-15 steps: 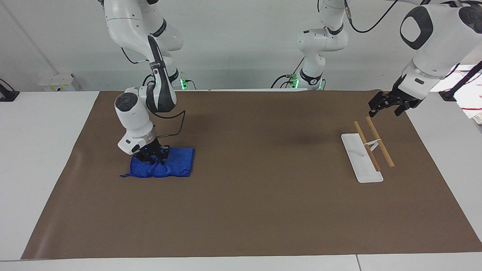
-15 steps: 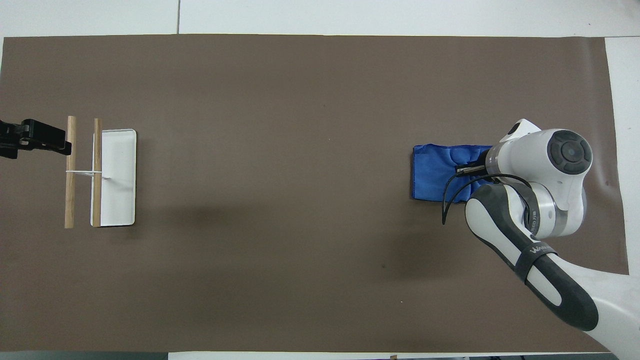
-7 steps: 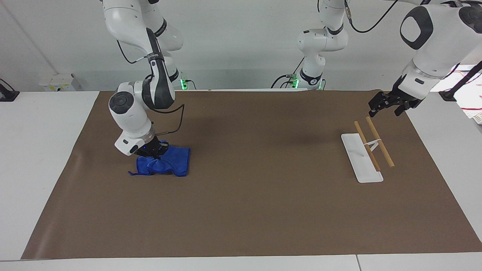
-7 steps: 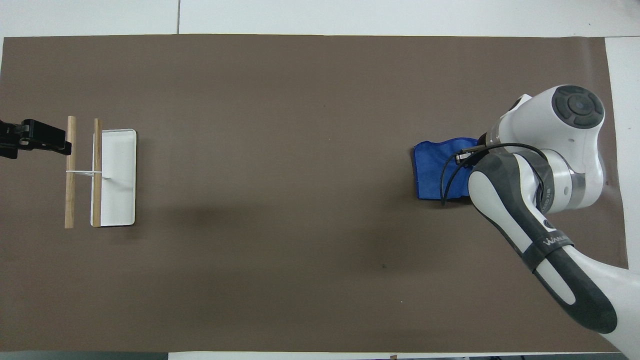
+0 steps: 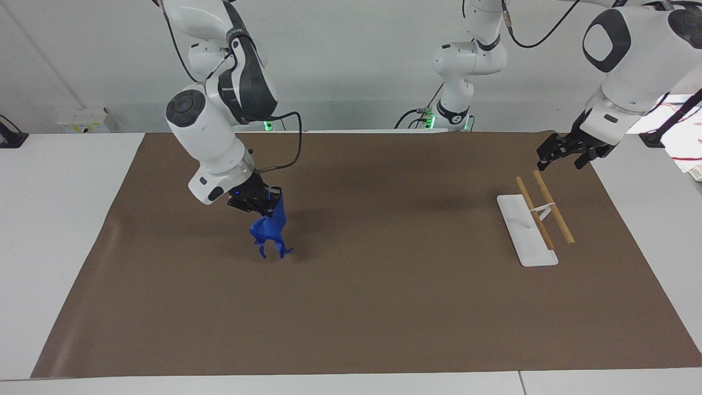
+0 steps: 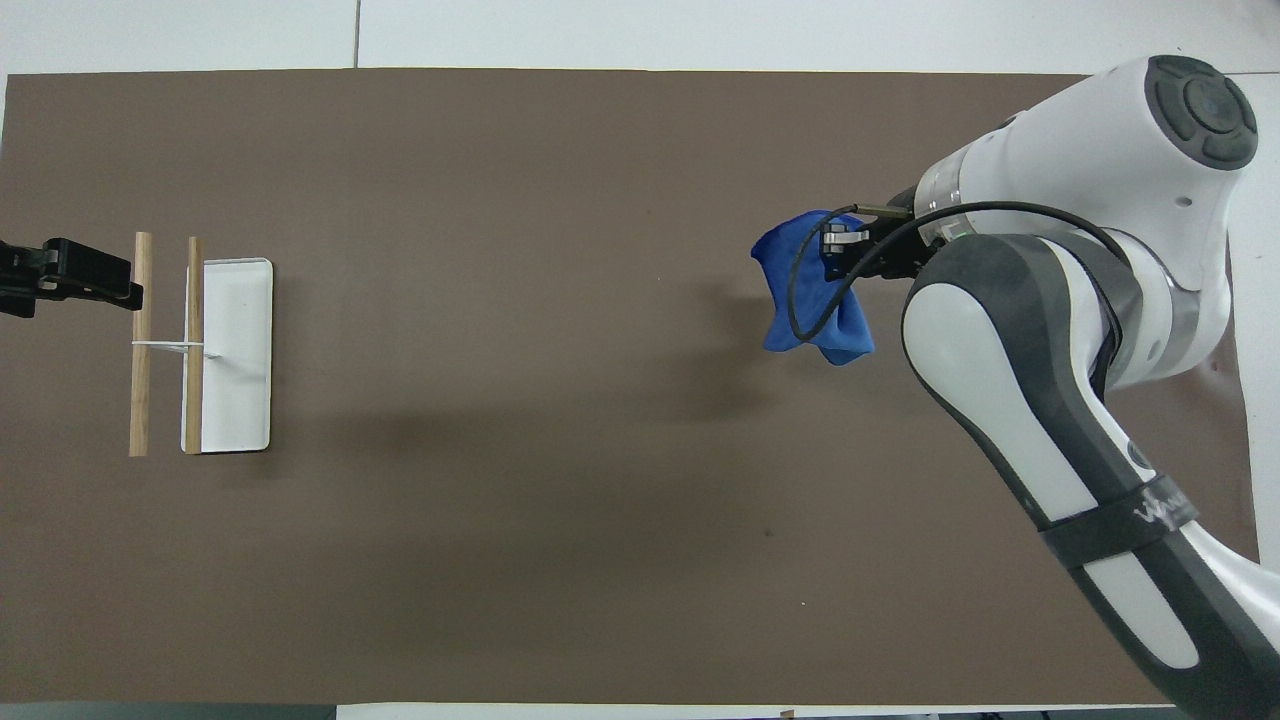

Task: Right arm passes towel to left arm to hang
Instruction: 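Lift the blue towel with the right gripper toward the left gripper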

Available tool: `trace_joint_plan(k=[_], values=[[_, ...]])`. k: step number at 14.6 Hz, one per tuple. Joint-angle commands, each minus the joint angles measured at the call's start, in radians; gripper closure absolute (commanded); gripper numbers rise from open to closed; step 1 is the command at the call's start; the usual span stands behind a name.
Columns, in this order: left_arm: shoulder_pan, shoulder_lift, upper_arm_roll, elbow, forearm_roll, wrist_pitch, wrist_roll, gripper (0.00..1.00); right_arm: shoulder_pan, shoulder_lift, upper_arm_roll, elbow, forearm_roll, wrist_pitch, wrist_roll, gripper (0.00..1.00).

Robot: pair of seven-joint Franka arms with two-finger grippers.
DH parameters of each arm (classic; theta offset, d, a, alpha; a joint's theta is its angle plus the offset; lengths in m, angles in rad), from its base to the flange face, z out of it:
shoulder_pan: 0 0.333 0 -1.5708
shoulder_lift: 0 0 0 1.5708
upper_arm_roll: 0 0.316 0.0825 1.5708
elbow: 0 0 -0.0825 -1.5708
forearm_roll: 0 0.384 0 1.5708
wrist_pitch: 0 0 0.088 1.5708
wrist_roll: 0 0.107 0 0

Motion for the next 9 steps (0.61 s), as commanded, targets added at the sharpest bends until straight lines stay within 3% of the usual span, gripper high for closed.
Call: trace_joint_plan(k=[1, 5, 9], values=[[-0.003, -0.013, -0.001, -0.02, 0.017, 0.017, 0.007, 0.0, 0.059, 0.058, 0.003, 0.07, 0.152, 0.1, 0.158, 1.0], [-0.009, -0.015, -0.008, -0.02, 0.017, 0.0, 0.006, 0.0, 0.152, 0.09, 0.003, 0.066, 0.442, 0.372, 0.33, 1.0], [-0.018, -0.018, -0.011, -0.021, 0.005, 0.019, -0.004, 0.0, 0.292, 0.11, 0.003, 0.049, 0.581, 0.643, 0.507, 1.0]])
